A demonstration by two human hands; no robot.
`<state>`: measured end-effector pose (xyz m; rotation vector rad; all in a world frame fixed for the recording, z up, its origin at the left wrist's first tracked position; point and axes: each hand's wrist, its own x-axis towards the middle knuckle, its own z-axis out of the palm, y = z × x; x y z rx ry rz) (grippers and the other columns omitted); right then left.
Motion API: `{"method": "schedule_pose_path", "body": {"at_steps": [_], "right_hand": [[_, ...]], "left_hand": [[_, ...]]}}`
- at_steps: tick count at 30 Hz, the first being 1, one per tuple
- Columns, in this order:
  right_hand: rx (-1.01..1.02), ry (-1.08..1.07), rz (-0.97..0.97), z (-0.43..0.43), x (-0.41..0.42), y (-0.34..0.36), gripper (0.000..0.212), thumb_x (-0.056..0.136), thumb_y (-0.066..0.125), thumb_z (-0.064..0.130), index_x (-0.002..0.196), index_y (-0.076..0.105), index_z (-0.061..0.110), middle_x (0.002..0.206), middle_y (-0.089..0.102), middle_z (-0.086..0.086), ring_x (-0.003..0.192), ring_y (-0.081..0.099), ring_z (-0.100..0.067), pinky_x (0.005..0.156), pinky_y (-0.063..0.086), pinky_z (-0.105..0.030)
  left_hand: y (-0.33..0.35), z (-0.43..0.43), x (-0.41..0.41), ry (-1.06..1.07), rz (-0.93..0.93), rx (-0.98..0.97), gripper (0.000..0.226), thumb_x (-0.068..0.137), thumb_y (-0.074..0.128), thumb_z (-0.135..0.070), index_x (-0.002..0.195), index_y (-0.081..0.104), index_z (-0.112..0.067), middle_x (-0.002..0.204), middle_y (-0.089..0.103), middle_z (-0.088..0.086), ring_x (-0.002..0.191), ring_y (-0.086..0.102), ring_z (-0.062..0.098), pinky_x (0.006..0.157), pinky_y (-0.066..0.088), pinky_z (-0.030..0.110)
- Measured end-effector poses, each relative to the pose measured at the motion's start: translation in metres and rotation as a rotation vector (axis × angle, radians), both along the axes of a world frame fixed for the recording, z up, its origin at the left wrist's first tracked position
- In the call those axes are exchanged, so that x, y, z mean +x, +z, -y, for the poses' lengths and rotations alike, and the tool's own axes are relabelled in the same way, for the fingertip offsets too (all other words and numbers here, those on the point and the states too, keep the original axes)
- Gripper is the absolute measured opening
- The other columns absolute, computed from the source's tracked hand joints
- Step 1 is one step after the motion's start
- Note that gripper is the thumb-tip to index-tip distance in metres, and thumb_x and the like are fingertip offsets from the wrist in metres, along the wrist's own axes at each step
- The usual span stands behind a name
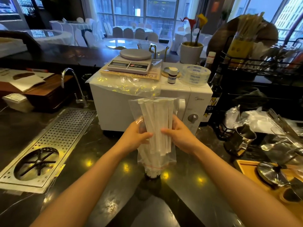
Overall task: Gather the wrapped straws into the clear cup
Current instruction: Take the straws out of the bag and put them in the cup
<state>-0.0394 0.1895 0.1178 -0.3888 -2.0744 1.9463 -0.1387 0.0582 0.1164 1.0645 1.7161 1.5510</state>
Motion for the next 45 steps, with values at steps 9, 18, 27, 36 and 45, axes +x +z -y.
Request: {"method": "schedule_pose_path", "body": {"at_steps": [9,18,27,36,45], "right_hand": [[0.046,0.057,-0.001,-0.005,0.003,-0.015,0.041,0.086,0.052,0.001,0.108,0.043,0.035,0.107,0.057,0.008,0.104,0.058,-0.008,0.079,0.055,-0.018],[0.093,0.062,-0.01,-0.003,0.006,-0.013,0.038,0.088,0.051,0.003,0.1,0.043,0.038,0.1,0.055,0.012,0.092,0.056,0.0,0.072,0.053,-0.008],[0.106,0.102,-0.049,-0.001,0.002,-0.011,0.042,0.09,0.047,0.0,0.108,0.046,0.038,0.098,0.062,0.009,0.087,0.064,0.008,0.074,0.052,-0.009],[0.124,0.109,-0.069,0.0,-0.003,-0.014,0.037,0.091,0.049,0.011,0.112,0.045,0.042,0.111,0.061,0.006,0.097,0.062,0.005,0.083,0.051,-0.01],[0.113,0.061,-0.063,-0.003,-0.003,-0.009,0.024,0.094,0.042,0.02,0.099,0.055,0.04,0.103,0.061,0.015,0.101,0.059,-0.003,0.083,0.053,-0.018]], "left_hand": [[-0.015,0.001,0.006,0.032,-0.155,-0.028,0.05,0.087,0.053,-0.003,0.118,0.031,-0.036,0.113,0.053,-0.006,0.107,0.053,0.01,0.08,0.051,0.019],[-0.017,0.004,0.007,0.046,-0.135,-0.027,0.043,0.087,0.053,-0.007,0.115,0.034,-0.034,0.105,0.052,-0.017,0.107,0.05,0.005,0.075,0.048,0.011],[-0.015,0.006,0.004,0.069,-0.181,-0.033,0.043,0.087,0.055,-0.009,0.104,0.04,-0.045,0.11,0.054,-0.012,0.094,0.056,-0.004,0.072,0.052,0.01],[-0.011,0.009,0.004,0.074,-0.141,-0.019,0.044,0.086,0.057,-0.011,0.107,0.037,-0.045,0.095,0.053,-0.029,0.082,0.053,-0.019,0.068,0.043,-0.005],[-0.004,0.006,-0.001,0.06,-0.171,-0.01,0.037,0.087,0.054,-0.013,0.104,0.044,-0.045,0.103,0.057,-0.019,0.101,0.057,0.001,0.088,0.047,0.02]]}}
